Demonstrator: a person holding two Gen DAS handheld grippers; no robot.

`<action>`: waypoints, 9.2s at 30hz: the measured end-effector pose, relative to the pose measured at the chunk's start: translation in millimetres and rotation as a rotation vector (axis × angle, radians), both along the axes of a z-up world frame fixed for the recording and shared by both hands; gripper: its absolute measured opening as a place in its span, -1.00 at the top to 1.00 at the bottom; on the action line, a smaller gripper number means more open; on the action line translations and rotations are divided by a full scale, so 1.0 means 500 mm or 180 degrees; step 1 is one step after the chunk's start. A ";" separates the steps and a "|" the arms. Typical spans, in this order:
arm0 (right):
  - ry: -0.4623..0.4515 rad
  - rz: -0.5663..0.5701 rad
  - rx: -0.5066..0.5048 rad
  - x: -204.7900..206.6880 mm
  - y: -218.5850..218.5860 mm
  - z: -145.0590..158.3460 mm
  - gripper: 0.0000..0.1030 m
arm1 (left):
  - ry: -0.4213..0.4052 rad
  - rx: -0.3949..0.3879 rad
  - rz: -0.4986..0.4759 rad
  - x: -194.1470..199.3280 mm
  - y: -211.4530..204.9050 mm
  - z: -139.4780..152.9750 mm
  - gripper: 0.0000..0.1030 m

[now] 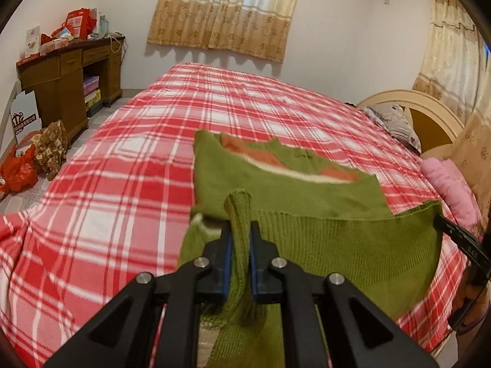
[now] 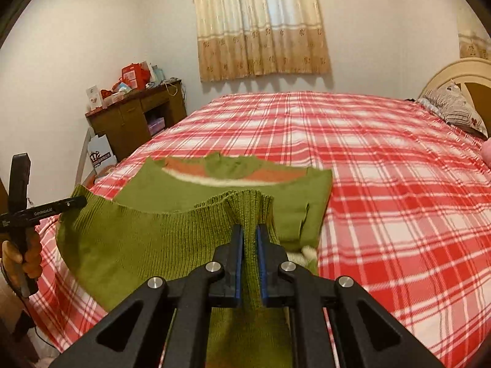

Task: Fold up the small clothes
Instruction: 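Carry the held hem over onto the collar with both grippers and open them, then move both open grippers to the striped edge of the folded sweater, then grasp the striped edge of the folded sweater with the left gripper and lift, then grasp the striped edge with the right gripper while the left gripper holds the sweater, then fold the sweater over on itself with both grippers and open the left gripper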

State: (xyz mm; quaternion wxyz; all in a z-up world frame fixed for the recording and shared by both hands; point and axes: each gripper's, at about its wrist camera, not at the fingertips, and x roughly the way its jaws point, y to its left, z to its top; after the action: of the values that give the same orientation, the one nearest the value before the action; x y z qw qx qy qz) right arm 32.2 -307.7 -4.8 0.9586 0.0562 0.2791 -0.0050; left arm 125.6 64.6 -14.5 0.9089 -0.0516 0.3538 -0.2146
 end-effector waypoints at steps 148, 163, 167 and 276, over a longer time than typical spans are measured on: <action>0.0257 0.0309 0.0319 0.167 0.168 -0.221 0.35 | -0.0359 0.0489 0.0026 0.032 -0.275 -0.087 0.67; 0.0273 0.0344 0.0278 0.171 0.172 -0.222 0.25 | -0.0278 0.0569 -0.0019 0.029 -0.285 -0.101 0.67; 0.0290 0.0357 0.0275 0.176 0.173 -0.223 0.22 | -0.0168 0.0162 0.0118 0.025 -0.227 -0.090 0.67; 0.0750 0.0552 0.2132 0.426 -0.048 -0.178 0.07 | -0.0347 0.0191 -0.0569 -0.062 -0.311 -0.098 0.71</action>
State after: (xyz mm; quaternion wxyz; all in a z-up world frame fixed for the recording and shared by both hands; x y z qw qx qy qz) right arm 245.3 -331.7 -94.0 0.8452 0.3421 0.3775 0.1616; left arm 94.8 -90.7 -63.4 0.9052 0.0191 0.3133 -0.2867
